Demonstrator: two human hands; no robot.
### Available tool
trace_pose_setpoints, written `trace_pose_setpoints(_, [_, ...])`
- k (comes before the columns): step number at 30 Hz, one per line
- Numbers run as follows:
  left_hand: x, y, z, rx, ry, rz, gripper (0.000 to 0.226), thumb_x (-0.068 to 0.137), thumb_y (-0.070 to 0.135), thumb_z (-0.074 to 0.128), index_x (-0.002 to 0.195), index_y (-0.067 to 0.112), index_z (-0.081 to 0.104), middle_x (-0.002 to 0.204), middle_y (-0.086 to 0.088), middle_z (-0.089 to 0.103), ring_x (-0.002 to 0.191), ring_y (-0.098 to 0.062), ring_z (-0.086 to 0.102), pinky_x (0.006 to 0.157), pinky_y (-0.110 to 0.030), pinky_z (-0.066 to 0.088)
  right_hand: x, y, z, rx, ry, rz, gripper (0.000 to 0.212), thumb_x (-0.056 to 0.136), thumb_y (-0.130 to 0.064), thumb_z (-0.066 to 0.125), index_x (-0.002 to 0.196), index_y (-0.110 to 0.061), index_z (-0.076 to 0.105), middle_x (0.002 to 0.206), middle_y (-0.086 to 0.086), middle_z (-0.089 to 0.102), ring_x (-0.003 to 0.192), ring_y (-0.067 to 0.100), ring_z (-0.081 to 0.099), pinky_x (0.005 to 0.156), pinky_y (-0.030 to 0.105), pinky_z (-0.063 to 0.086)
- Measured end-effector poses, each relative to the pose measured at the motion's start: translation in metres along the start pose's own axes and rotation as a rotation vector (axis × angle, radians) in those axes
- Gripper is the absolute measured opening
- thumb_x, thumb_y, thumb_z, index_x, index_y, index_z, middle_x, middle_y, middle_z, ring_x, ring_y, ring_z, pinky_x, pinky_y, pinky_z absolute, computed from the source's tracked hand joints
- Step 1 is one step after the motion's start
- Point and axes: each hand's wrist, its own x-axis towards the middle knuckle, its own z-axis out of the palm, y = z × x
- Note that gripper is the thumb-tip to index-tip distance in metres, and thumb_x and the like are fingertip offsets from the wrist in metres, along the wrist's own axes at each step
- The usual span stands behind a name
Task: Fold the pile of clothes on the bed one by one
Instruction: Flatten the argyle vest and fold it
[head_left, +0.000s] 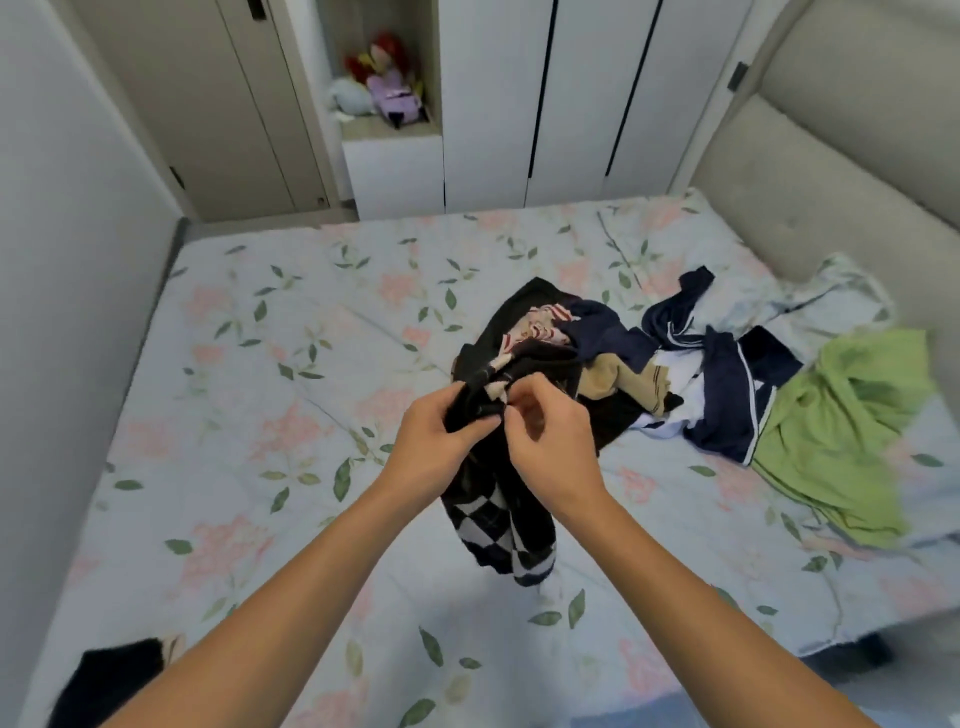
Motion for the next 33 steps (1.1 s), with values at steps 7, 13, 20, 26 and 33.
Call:
trace_pose_setpoints(7, [-0.04,0.103,-0.051,0.052,-0.059,0.095,0.027,0.084,0.008,0.083,0.109,0.017,0.081,0.101,-0.001,0.08,0.102,-0.021,0.075,0.095,-0.05,0.058,-0.014,-0.116,-0.039,0.203,-0.047,0.067,0.025,0.083,-0.029,0.085,0.098,-0.029,0.065,0.091,-0.011,0.068,0.089,0.005,0.064,0.076,0.018,0.051])
trace_pose_setpoints(13, [-0.073,0.156,-0.083,0.117,-0.13,0.191,0.027,0.095,0.01,0.07,0.12,0.021,0.074,0.112,0.003,0.077,0.112,-0.012,0.07,0.097,-0.035,0.056,-0.02,-0.173,-0.049,0.271,-0.037,-0.018,0.016,0.093,-0.02,0.076,0.102,-0.021,0.064,0.093,-0.009,0.068,0.093,0.005,0.065,0.076,0.019,0.052])
trace_pose_setpoints(20, [-0.081,0.194,-0.11,0.051,0.084,0.174,0.028,0.107,0.03,0.056,0.103,0.014,0.078,0.089,-0.01,0.078,0.084,-0.018,0.075,0.076,-0.037,0.058,-0.012,-0.226,-0.041,0.044,-0.028,-0.265,0.034,0.102,-0.021,0.064,0.13,-0.036,0.052,0.088,-0.013,0.064,0.084,0.003,0.064,0.07,0.013,0.046])
trace_pose_setpoints(26, [-0.074,0.203,-0.163,0.121,0.335,0.192,0.051,0.103,0.043,0.052,0.083,-0.003,0.055,0.067,-0.011,0.05,0.062,-0.02,0.047,0.063,-0.035,0.036,0.01,-0.229,-0.06,0.261,0.028,-0.158,0.012,0.104,-0.01,0.054,0.102,-0.022,0.057,0.084,-0.008,0.056,0.072,0.006,0.051,0.068,0.029,0.044])
trace_pose_setpoints(33, [-0.078,0.225,-0.172,0.146,0.354,0.267,0.05,0.1,0.051,0.055,0.088,0.005,0.069,0.084,-0.027,0.068,0.071,-0.029,0.064,0.065,-0.045,0.051,0.017,-0.267,-0.067,0.305,-0.091,-0.263,0.009,0.101,-0.014,0.064,0.104,-0.021,0.062,0.097,-0.004,0.066,0.087,0.014,0.063,0.079,0.029,0.053])
